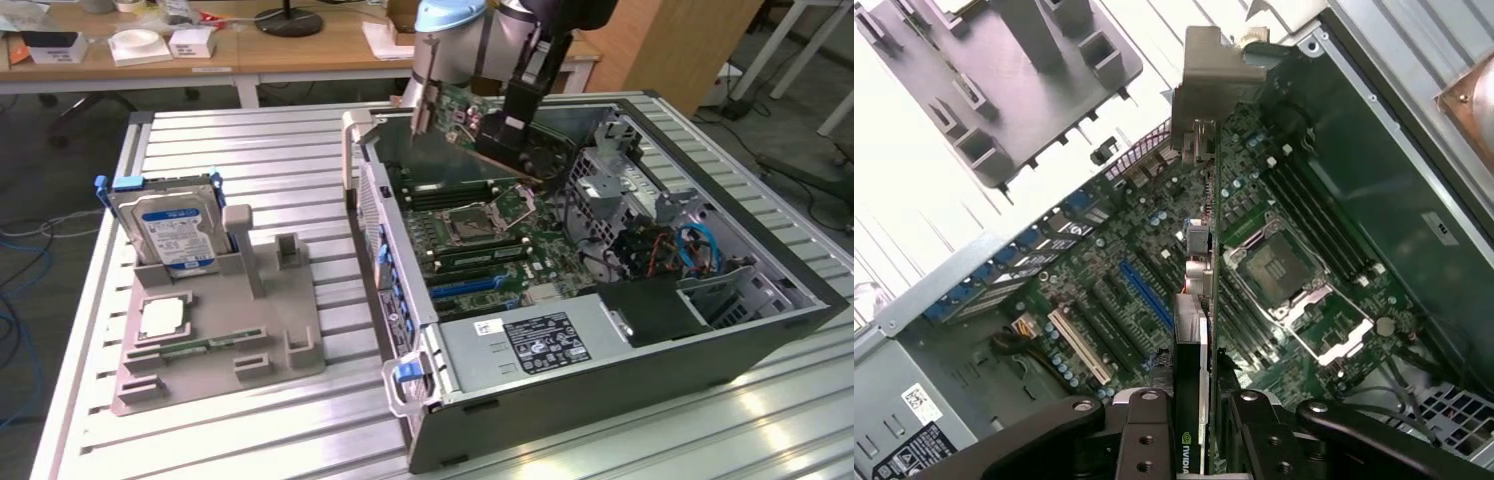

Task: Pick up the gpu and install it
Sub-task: 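Insert the gpu into the slot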

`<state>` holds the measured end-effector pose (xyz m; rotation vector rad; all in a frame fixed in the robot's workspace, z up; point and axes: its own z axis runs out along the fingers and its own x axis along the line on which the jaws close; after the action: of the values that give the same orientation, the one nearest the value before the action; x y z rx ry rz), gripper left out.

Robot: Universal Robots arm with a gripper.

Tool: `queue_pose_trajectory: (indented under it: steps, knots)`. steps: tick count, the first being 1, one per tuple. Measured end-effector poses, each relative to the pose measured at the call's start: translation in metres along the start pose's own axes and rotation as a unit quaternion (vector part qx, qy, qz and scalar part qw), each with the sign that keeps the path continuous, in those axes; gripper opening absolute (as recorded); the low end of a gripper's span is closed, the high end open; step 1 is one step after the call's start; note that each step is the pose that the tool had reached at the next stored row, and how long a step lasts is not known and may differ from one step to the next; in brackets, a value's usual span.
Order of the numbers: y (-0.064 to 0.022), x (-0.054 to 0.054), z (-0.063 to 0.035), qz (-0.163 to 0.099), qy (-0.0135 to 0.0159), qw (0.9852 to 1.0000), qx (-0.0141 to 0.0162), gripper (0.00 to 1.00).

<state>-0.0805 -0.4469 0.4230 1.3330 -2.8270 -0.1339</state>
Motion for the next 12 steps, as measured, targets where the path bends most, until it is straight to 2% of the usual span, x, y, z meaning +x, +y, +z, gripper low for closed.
queue_pose_trajectory:
  steps: [3,6,9,12]
  knots:
    - [0.0001,0.0000,0.0000,-0.004,-0.0053,1.0000,-0.0047,0.26]
    - [0.0000,0.0000,0.0000,-0.006,-0.0073,0.9999,-0.0067,0.26]
    - [0.0000,-0.0001,0.0000,-0.007,-0.0084,0.9999,-0.0070,0.26]
    - [0.0000,0.0000,0.0000,-0.008,-0.0100,0.9999,-0.0050,0.26]
